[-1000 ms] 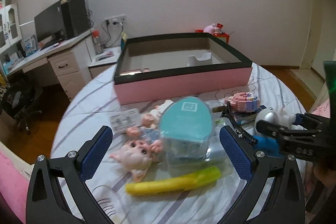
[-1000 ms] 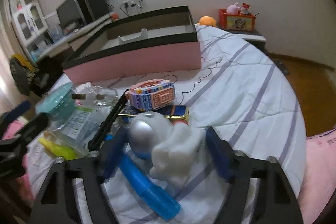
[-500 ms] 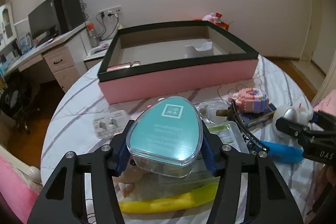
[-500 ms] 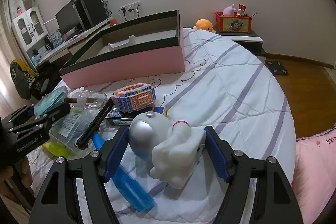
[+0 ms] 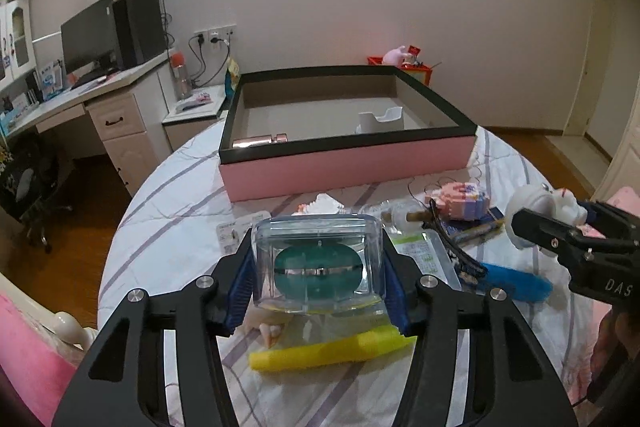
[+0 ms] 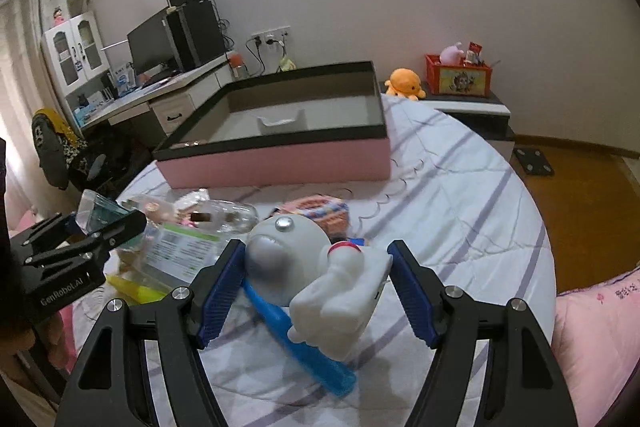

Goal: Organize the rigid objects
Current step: 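Grasp the teal-lidded container with the left tool while the right tool grasps the astronaut figure, then carry container and astronaut into the pink box and release both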

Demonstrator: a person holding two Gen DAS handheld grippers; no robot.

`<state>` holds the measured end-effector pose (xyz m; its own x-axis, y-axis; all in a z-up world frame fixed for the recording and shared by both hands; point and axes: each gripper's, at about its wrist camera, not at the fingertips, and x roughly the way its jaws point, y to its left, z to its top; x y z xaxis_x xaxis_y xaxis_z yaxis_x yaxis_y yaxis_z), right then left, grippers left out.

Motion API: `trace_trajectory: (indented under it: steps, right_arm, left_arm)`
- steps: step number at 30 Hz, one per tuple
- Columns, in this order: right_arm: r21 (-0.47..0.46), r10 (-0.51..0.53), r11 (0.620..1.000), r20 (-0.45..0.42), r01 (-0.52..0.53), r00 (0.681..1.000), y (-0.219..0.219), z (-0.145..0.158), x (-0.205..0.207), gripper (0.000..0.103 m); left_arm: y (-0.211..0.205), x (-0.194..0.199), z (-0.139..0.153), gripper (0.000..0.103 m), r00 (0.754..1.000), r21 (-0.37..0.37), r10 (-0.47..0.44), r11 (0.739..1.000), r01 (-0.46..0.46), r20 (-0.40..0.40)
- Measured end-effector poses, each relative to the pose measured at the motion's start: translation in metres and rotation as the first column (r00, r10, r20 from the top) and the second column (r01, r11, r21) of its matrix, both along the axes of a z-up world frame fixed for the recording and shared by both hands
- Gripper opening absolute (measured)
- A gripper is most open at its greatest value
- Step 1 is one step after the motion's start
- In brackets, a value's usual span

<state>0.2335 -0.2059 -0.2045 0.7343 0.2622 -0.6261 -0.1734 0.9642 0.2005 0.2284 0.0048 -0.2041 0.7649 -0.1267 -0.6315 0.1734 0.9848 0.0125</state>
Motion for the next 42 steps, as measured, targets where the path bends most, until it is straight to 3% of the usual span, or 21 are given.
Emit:
trace_trajectory:
  steps: [10, 26, 34, 42]
  right_arm:
    - [-0.015, 0.025, 1.0, 0.073, -0.024, 0.997, 0.02, 0.03, -0.012, 0.074]
    - [-0.058, 0.079, 0.996, 0.243, -0.067, 0.967, 0.044, 0.098, -0.014, 0.074]
    - [-0.082, 0.103, 0.993, 0.258, -0.084, 0.961, 0.047, 0.11, 0.011, 0.074]
    - [-0.125, 0.12, 0.987, 0.195, -0.097, 0.973, 0.05, 0.105, 0.088, 0.074]
  left_arm:
    - [0.006, -0.026, 0.028, 0.056, 0.995, 0.018, 0.032, 0.999, -0.034, 0.099]
    - [0.015, -0.043, 0.099, 0.056, 0.953, 0.012, 0.056, 0.998, -0.062, 0.299]
    - [0.01, -0.009, 0.106, 0.056, 0.956, 0.042, 0.015, 0.999, -0.029, 0.294]
    - [0.008, 0.086, 0.093, 0.056, 0.98, 0.069, -0.003, 0.998, -0.011, 0.197]
